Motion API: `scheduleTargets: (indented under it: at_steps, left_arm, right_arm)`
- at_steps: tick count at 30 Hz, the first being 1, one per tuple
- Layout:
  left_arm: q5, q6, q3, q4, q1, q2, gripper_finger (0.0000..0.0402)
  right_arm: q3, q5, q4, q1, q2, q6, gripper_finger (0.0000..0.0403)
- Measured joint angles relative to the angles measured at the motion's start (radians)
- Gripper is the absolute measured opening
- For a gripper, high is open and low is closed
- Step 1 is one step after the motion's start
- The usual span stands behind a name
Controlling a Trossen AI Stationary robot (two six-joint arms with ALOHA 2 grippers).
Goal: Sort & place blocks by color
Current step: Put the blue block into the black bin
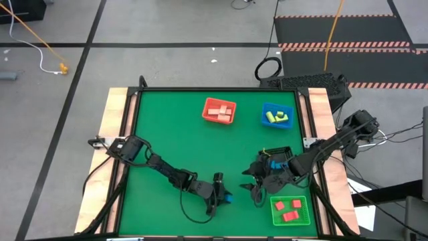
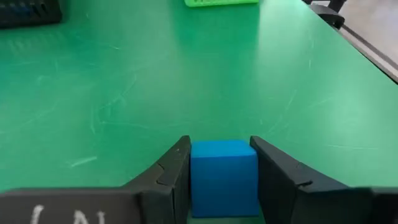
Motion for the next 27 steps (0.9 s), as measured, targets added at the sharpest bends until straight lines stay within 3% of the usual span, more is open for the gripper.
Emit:
scheduleTargets:
  at_steps: [4,13,22,27]
  left_arm:
    - [-0.026,0.031,-0.002,-0.012,-0.008,-0.019,0.0132]
    - [-0.207,0.236,-0.003,-0.008,-0.014,-0.148,0.0132]
    - [-0.438,0.382,-0.003,0.023,-0.029,-0.210,0.0132]
    - [-0.470,0.408,-0.003,0.070,-0.025,-0.211,0.0132]
  right_arm:
    - [-0.051,-0.002,-0.002,0.000,0.000,0.151,0.0263]
    - [-0.140,-0.025,0.041,0.000,0.000,0.447,0.0263]
    - [-0.303,-0.028,0.643,-0.002,0.000,0.427,0.0263]
    - [-0.330,-0.024,0.796,-0.018,0.000,0.361,0.0263]
